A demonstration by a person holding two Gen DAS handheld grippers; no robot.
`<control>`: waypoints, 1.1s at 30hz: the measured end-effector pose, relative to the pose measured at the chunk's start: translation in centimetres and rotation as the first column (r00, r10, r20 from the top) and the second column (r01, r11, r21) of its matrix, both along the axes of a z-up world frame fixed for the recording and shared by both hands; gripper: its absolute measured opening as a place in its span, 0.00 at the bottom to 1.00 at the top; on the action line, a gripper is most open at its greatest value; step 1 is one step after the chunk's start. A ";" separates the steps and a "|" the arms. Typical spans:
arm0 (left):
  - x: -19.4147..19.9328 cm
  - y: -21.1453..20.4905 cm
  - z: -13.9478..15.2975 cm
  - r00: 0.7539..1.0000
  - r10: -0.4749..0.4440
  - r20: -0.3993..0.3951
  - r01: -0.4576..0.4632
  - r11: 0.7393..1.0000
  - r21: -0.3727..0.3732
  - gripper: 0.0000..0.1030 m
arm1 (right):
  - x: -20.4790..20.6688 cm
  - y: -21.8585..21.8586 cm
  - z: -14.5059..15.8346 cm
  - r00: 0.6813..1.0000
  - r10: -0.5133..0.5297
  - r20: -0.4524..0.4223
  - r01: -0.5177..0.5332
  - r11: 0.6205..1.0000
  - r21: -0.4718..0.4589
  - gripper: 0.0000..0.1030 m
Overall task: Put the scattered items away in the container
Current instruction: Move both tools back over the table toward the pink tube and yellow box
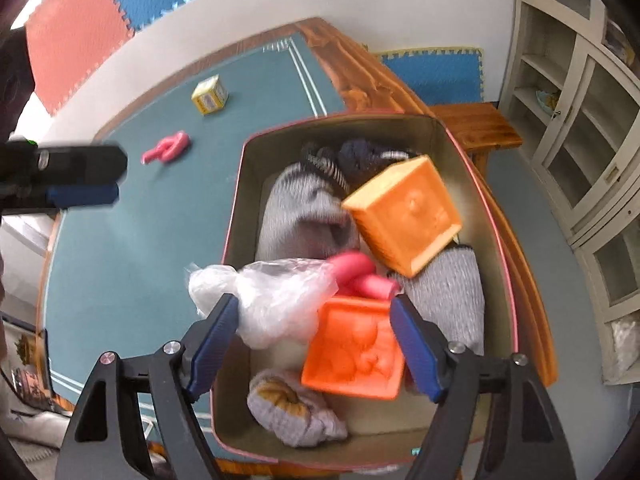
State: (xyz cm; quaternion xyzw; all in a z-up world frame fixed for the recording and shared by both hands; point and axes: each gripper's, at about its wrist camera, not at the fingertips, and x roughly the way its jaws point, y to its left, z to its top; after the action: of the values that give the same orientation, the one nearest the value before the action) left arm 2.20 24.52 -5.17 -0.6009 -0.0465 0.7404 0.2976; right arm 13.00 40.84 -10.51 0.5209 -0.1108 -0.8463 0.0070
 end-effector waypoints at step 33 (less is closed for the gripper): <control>-9.3 -10.7 -3.0 0.965 0.192 -0.181 -0.218 0.966 -0.140 0.80 | -6.7 -5.1 6.6 0.990 -0.033 -0.140 0.031 0.999 -0.017 0.78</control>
State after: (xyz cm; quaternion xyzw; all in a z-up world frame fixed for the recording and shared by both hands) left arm -7.14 13.83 -8.21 -0.5511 -0.0247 0.8159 0.1732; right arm 6.32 35.76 -3.86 0.4584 -0.1246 -0.8799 0.0047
